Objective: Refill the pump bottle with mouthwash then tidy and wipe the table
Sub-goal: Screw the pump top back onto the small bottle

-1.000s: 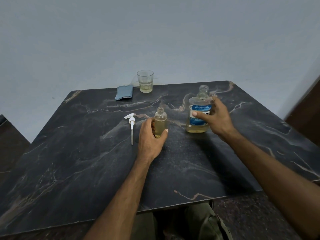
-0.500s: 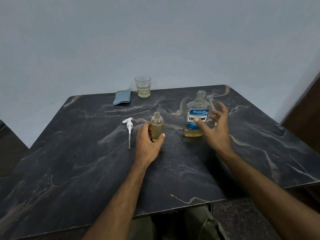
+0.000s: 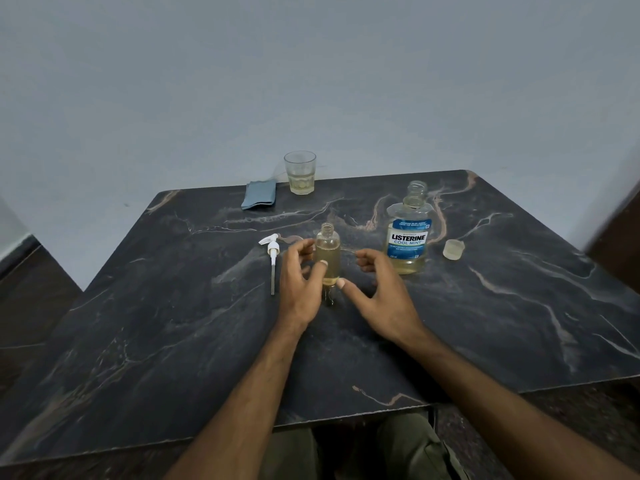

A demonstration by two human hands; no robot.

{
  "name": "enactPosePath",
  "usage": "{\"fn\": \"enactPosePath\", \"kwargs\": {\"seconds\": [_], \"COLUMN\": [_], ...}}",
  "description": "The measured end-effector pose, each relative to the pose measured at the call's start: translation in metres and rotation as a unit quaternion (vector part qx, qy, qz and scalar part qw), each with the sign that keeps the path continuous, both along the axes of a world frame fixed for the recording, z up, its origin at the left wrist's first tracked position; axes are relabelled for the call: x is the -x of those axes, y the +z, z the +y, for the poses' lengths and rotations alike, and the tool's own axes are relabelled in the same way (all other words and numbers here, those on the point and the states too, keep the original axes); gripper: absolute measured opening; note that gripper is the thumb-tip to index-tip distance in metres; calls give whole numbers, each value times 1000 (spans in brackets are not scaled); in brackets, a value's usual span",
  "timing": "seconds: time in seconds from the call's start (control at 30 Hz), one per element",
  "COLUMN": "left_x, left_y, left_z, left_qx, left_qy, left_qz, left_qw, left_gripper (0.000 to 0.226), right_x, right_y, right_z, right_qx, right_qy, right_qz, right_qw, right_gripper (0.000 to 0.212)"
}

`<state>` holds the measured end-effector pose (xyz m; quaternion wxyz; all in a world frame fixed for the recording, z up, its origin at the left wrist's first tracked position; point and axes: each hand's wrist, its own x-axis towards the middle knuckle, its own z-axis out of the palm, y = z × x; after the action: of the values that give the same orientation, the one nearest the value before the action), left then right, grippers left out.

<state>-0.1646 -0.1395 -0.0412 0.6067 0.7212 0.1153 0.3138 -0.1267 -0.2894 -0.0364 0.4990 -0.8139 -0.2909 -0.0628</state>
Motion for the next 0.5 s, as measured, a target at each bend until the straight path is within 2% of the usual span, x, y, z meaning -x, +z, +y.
{"fn": "enactPosePath", "kwargs": {"seconds": [0.27,0.37,0.5], "left_x": [-6,-10,-13], "left_y": [18,28,32], "left_z": [26,50,77], "left_qx": [87,53,-50], "left_qy": [109,150,187], "left_qz": [35,76,147], "left_qw": [990,984,970], "left_gripper": [19,17,12], "right_x": [-22,-25,-24], "right_y": [10,7,-3], "right_z": [33,38,42], "right_qx": [-13,-11,-9], "right_qy": [19,31,45], "right_qz": [40,46,27], "right_qw": [999,998,999], "right_gripper": [61,61,58]}}
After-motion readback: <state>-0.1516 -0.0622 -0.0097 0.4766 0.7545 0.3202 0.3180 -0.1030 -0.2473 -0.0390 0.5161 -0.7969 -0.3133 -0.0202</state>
